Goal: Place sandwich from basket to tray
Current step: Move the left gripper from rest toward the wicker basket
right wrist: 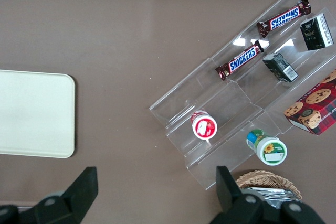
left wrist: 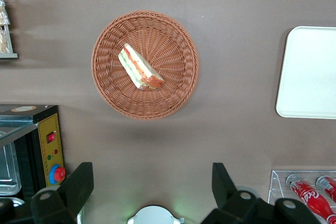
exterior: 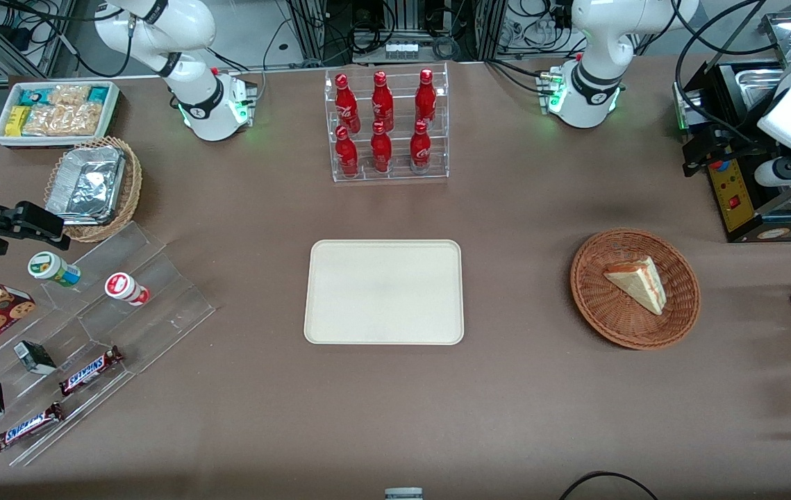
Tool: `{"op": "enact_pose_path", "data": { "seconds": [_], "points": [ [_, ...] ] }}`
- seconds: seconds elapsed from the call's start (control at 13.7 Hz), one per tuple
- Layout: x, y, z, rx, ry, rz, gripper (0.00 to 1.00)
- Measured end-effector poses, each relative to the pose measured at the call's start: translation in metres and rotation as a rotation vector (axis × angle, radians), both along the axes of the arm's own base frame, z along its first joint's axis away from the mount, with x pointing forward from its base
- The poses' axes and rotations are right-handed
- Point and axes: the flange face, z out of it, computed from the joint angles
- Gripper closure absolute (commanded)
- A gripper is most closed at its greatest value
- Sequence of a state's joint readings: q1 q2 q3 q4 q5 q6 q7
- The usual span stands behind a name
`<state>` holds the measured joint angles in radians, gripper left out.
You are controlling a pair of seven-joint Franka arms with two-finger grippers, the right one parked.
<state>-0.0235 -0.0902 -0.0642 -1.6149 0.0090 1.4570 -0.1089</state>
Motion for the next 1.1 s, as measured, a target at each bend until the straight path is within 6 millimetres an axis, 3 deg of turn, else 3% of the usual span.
{"op": "enact_pose_path", "data": {
  "seconds": [0.51,0.8,0.95,1.1],
  "points": [
    [0.002,0.0,-0.001,-0.001,-0.008,0.0,0.0],
    [0.008,0.005,-0.014,0.0,0.015,0.011,0.0],
    [0.019,0.023,-0.03,0.0,0.01,0.046,0.0],
    [0.035,0.057,-0.057,-0.002,0.008,0.132,0.0]
  ]
}}
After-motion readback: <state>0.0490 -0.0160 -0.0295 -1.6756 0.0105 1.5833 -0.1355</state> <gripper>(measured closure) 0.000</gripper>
